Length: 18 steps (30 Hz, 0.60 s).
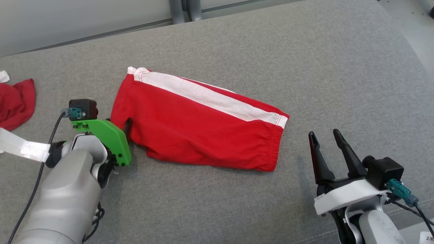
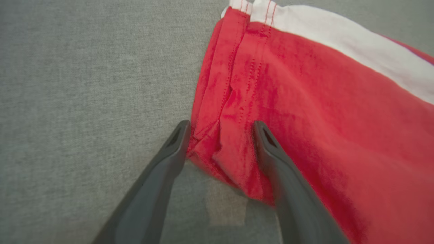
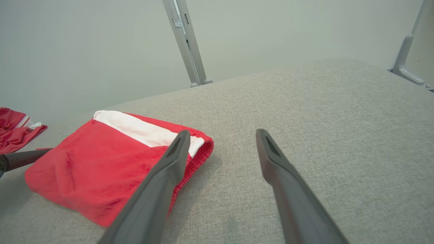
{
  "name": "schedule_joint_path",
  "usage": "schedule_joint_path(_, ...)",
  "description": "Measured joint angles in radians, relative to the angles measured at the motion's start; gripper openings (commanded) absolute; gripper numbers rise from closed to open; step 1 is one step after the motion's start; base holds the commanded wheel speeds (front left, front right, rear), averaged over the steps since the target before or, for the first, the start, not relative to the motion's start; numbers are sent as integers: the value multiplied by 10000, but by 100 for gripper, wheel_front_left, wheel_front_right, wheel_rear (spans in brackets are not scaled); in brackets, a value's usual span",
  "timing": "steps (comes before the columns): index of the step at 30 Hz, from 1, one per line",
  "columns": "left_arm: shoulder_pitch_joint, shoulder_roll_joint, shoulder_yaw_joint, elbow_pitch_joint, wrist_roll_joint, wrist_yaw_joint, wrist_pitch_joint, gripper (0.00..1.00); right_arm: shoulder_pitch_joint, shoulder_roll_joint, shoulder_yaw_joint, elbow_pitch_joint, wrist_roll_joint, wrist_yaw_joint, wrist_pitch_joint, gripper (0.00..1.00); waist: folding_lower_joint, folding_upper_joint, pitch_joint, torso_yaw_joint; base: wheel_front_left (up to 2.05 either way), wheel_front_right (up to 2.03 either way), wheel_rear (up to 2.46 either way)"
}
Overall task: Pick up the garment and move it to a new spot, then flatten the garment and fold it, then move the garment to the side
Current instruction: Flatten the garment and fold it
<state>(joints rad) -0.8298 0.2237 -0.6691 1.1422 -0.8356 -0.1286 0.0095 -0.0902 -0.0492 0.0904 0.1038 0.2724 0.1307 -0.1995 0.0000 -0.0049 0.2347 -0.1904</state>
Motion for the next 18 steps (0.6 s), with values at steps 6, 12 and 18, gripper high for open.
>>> schedule_joint_path(6, 107, -4, 31, 328, -132, 0, 54, 0, 31, 0, 8, -169, 46, 0, 13, 100, 0, 0, -144, -113, 0, 0, 0)
schedule_joint_path(12, 306, -121, 167, 330, -408, 0, -303, 0, 57, 0, -84, -201, 61, 0, -6, 100, 0, 0, -337, -110, 0, 0, 0)
schedule_joint_path(18, 940, -257, 238, -251, -867, 0, -746, 0, 289, 0, -418, -213, 61, 0, -17, 100, 0, 0, -717, 71, 0, 0, 0)
